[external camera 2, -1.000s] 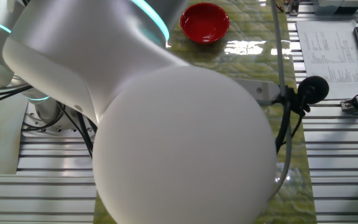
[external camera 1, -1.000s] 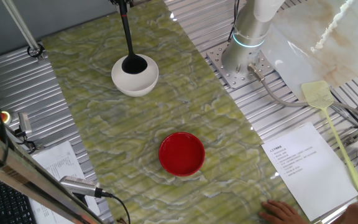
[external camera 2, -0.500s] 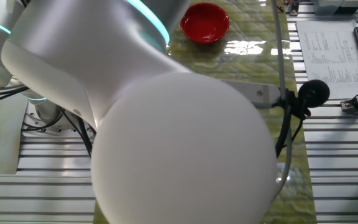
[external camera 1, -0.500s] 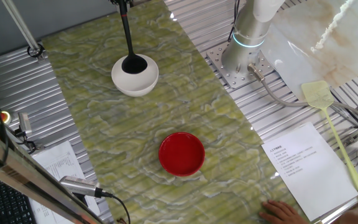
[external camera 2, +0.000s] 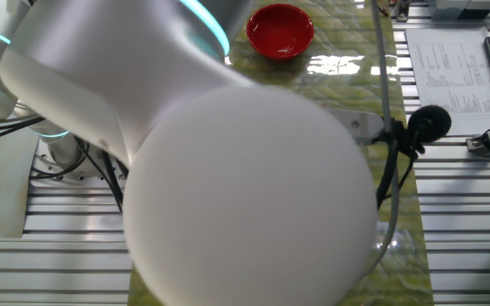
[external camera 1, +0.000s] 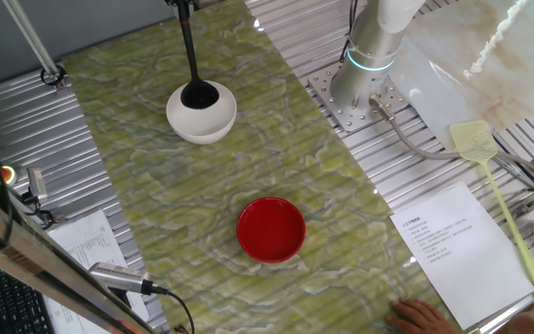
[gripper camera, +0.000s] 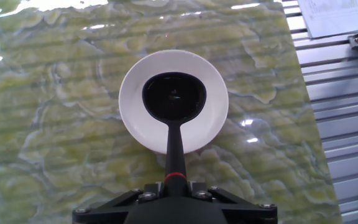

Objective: Scoop water with a large spoon from one bowl to another

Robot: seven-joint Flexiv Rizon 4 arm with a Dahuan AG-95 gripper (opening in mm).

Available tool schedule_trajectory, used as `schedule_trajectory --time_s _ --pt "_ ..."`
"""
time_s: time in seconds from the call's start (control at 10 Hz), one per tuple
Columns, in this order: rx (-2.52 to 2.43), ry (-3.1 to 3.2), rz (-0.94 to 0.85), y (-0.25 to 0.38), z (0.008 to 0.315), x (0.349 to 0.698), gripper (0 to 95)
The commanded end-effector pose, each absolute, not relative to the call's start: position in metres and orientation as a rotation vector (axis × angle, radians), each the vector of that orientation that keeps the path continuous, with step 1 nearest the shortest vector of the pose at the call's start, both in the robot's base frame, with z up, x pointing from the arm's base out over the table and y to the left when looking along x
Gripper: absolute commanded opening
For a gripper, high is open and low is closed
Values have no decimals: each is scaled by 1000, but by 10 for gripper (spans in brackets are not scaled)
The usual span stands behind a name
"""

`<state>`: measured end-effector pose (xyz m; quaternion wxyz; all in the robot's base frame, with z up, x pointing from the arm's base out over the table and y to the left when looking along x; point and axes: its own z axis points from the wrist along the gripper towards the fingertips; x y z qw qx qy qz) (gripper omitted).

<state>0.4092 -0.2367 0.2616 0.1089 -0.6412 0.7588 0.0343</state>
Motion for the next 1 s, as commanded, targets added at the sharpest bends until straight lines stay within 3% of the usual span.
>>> schedule_trajectory --time_s 0.1,1.0 --pt "-1871 2234 115 -238 261 410 0" --pt "-1887 2233 120 -245 258 409 0"
